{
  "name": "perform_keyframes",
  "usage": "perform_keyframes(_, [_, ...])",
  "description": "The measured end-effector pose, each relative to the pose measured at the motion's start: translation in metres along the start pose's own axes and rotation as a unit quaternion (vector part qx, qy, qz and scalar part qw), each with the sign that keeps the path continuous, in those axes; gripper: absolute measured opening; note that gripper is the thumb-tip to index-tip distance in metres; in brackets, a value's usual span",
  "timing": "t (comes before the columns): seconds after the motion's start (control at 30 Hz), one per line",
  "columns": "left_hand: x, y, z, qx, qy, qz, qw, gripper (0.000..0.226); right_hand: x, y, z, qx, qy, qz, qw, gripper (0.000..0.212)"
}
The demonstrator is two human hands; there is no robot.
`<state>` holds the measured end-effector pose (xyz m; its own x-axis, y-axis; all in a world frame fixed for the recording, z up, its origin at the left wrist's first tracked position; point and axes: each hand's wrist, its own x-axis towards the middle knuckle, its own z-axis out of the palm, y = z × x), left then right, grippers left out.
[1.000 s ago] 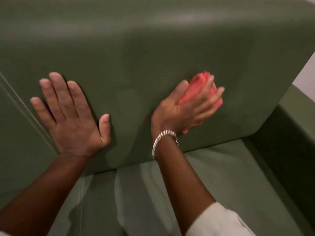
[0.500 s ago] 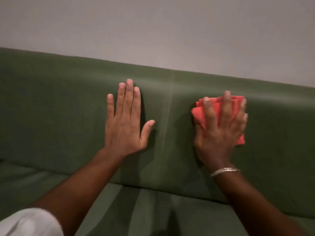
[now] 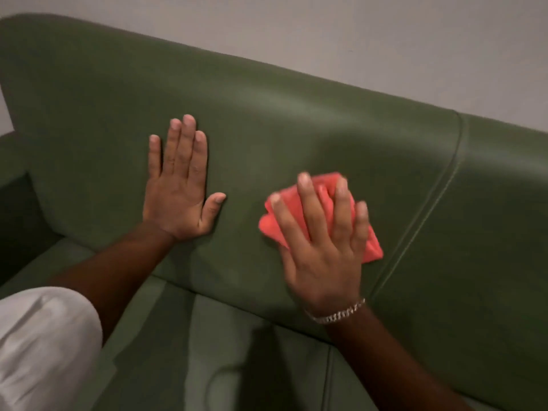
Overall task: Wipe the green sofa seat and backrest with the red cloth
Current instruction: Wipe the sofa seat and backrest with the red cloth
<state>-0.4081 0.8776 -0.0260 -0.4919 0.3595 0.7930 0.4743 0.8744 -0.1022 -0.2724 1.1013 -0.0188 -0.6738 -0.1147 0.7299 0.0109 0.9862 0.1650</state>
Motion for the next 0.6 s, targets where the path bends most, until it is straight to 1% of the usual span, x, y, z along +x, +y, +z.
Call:
perform_keyframes(0.03, [-0.001, -0.003, 0.003, -0.006, 0.009, -0.001, 1.0, 0.085, -0.011, 0.001, 0.001, -0.019, -0.004, -0.014, 1.0, 0.064])
perform_keyframes(0.07, [-0.002, -0.004, 0.005, -0.01, 0.015, 0.001, 1.0, 0.085, -0.011, 0.003, 0.002, -0.019, 0.007, -0.002, 1.0, 0.065])
perform_keyframes(0.17, [-0.003, -0.002, 0.008, -0.023, 0.02, -0.009, 0.999, 0.084, 0.032, -0.015, 0.007, 0.028, 0.062, 0.146, 0.987, 0.061])
perform_keyframes(0.2, [-0.007, -0.001, 0.009, -0.024, 0.018, -0.025, 0.999, 0.083, 0.048, -0.026, 0.01, 0.041, 0.066, 0.167, 0.983, 0.06])
perform_keyframes(0.23, [-0.012, 0.0, 0.009, -0.027, 0.012, -0.047, 0.998, 0.083, 0.053, -0.035, 0.011, 0.036, 0.064, 0.139, 0.988, 0.058])
perform_keyframes(0.27, [-0.018, 0.002, 0.008, -0.036, 0.001, -0.074, 0.997, 0.083, 0.046, -0.039, 0.013, 0.023, 0.053, 0.069, 0.996, 0.058])
perform_keyframes(0.3, [-0.027, 0.003, 0.007, -0.048, -0.015, -0.1, 0.994, 0.082, 0.029, -0.036, 0.015, -0.001, 0.034, -0.019, 0.999, 0.059])
perform_keyframes(0.33, [-0.038, 0.005, 0.005, -0.058, -0.035, -0.119, 0.991, 0.082, 0.008, -0.027, 0.013, -0.037, 0.011, -0.098, 0.994, 0.059])
perform_keyframes(0.37, [-0.05, 0.007, 0.003, -0.064, -0.058, -0.133, 0.987, 0.081, -0.007, -0.016, 0.006, -0.067, -0.005, -0.151, 0.986, 0.058])
perform_keyframes(0.4, [-0.062, 0.009, 0.001, -0.063, -0.083, -0.141, 0.984, 0.081, -0.011, -0.007, 0.004, -0.074, -0.011, -0.17, 0.983, 0.058])
perform_keyframes(0.43, [-0.076, 0.012, -0.001, -0.062, -0.114, -0.148, 0.98, 0.082, -0.006, -0.003, 0.005, -0.073, -0.007, -0.157, 0.985, 0.06])
perform_keyframes(0.5, [-0.101, 0.02, -0.002, -0.069, -0.174, -0.163, 0.969, 0.084, 0.026, -0.013, 0.011, -0.048, 0.017, -0.056, 0.997, 0.063])
perform_keyframes(0.53, [-0.115, 0.026, -0.005, -0.074, -0.201, -0.178, 0.96, 0.085, 0.043, -0.026, 0.015, -0.024, 0.027, -0.022, 0.999, 0.059])
perform_keyframes(0.57, [-0.129, 0.032, -0.01, -0.083, -0.231, -0.198, 0.949, 0.086, 0.05, -0.039, 0.019, -0.012, 0.029, -0.026, 0.999, 0.055])
perform_keyframes(0.6, [-0.142, 0.039, -0.015, -0.1, -0.258, -0.221, 0.935, 0.087, 0.046, -0.048, 0.02, -0.011, 0.03, -0.08, 0.996, 0.05])
